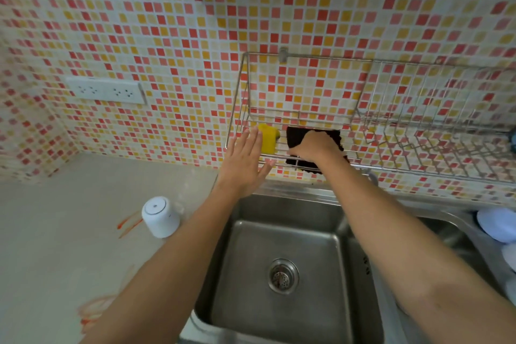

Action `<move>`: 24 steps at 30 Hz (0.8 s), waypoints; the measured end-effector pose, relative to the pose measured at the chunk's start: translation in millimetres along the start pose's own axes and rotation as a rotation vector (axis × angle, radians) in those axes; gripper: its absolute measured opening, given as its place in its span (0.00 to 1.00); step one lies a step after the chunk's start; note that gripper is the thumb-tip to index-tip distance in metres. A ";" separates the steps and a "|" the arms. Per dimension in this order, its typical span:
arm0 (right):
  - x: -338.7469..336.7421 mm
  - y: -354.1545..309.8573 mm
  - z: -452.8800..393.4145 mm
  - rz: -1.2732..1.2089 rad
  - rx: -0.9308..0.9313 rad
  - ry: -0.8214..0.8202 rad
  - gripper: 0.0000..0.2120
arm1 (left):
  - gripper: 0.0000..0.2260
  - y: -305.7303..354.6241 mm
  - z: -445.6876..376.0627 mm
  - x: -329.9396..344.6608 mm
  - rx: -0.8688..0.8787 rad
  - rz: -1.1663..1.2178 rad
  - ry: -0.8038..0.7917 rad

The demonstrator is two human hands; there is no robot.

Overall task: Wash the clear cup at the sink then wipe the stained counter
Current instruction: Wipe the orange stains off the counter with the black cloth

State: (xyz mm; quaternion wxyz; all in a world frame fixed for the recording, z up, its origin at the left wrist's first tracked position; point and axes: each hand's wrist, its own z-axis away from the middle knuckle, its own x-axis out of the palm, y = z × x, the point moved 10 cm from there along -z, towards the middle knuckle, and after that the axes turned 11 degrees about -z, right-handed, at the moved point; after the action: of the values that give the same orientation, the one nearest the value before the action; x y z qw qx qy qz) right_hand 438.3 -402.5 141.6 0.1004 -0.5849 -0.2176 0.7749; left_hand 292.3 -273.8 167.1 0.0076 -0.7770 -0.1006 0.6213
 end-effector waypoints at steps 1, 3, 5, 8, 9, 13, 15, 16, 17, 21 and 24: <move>2.1 -0.3 -3.4 -0.006 0.002 -0.012 0.38 | 0.33 -0.7 0.0 0.1 -0.006 0.004 -0.008; -4.6 -5.5 6.1 -0.037 -0.011 0.032 0.30 | 0.34 -1.3 0.9 1.8 -0.011 0.003 -0.025; -19.5 -8.5 21.3 -0.089 -0.040 0.140 0.18 | 0.34 -1.7 1.7 4.5 -0.006 -0.001 -0.050; -30.7 -2.8 27.1 -0.156 -0.036 0.251 0.10 | 0.36 -3.3 4.8 7.1 -0.003 -0.018 -0.055; -31.9 -2.3 28.2 -0.178 -0.032 0.269 0.11 | 0.36 -3.5 5.8 7.2 -0.003 -0.020 -0.048; -32.9 -4.7 29.9 -0.169 -0.037 0.294 0.12 | 0.36 -3.5 8.8 5.9 -0.002 -0.015 -0.035; -33.2 -4.1 31.6 -0.213 -0.047 0.281 0.13 | 0.36 -4.4 11.4 6.7 0.001 -0.016 -0.036; -35.0 -4.9 33.5 -0.247 -0.054 0.279 0.12 | 0.36 -5.3 12.7 7.4 0.003 -0.014 -0.036; -38.2 -4.9 35.6 -0.281 -0.055 0.297 0.12 | 0.36 -6.0 13.7 7.6 0.003 -0.009 -0.036; -69.0 -4.5 62.8 -0.608 -0.093 0.429 0.17 | 0.36 -6.3 24.0 -0.2 0.020 0.076 -0.012; -67.0 18.1 72.6 -1.275 -0.005 0.415 0.16 | 0.34 -25.9 63.9 -6.3 -0.011 0.340 0.106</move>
State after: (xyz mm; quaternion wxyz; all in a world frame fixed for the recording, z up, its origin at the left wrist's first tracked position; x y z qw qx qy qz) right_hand 390.9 -462.0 207.3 0.5772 -0.4787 -0.4986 0.4349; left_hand 225.4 -256.7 162.2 -0.0964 -0.8144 0.0292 0.5715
